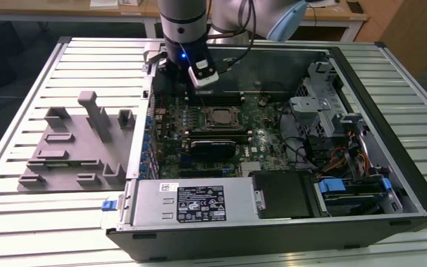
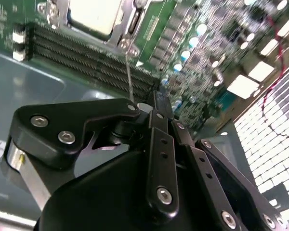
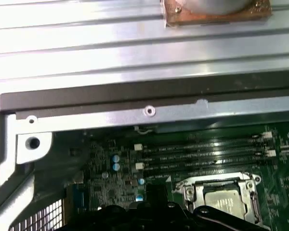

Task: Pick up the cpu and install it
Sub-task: 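Install the first cpu locking lever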

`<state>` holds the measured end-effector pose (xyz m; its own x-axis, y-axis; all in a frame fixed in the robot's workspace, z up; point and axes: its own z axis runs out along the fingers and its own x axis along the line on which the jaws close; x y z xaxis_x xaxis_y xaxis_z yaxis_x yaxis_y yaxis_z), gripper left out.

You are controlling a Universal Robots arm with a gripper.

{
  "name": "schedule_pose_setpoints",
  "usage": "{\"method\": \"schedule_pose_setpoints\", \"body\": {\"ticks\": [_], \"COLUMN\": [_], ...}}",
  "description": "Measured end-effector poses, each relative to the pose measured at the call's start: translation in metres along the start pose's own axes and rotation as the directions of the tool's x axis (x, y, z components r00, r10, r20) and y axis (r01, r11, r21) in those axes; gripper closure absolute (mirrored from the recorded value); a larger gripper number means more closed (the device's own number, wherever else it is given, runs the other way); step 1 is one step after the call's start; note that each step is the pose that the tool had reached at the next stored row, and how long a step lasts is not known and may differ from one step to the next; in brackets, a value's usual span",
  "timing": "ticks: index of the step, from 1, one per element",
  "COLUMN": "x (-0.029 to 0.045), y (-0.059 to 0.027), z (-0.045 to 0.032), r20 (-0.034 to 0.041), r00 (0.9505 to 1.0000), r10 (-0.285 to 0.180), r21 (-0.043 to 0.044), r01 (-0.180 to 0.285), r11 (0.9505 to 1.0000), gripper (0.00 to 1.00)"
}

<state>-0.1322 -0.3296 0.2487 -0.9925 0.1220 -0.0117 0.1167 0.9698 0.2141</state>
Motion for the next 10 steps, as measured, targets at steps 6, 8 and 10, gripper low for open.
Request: {"method": "schedule_pose_setpoints", "body": {"ticks": [6, 8, 10], "x": [0.0000, -0.0016, -0.0053], "y": [0.0000, 0.0002, 0.0006], "z": [0.0000, 0.0001, 0.0002], "r20": [-0.0013, -0.0014, -0.0014], "r00": [1.0000, 1.0000, 1.0000], "r10": [0.000, 0.000, 0.000], "r21": [-0.0110, -0.0111, -0.0110], "r01": [0.000, 0.000, 0.000], "r11": [0.9999, 0.9999, 0.9999], "gripper": [0.89, 0.89, 0.89]}}
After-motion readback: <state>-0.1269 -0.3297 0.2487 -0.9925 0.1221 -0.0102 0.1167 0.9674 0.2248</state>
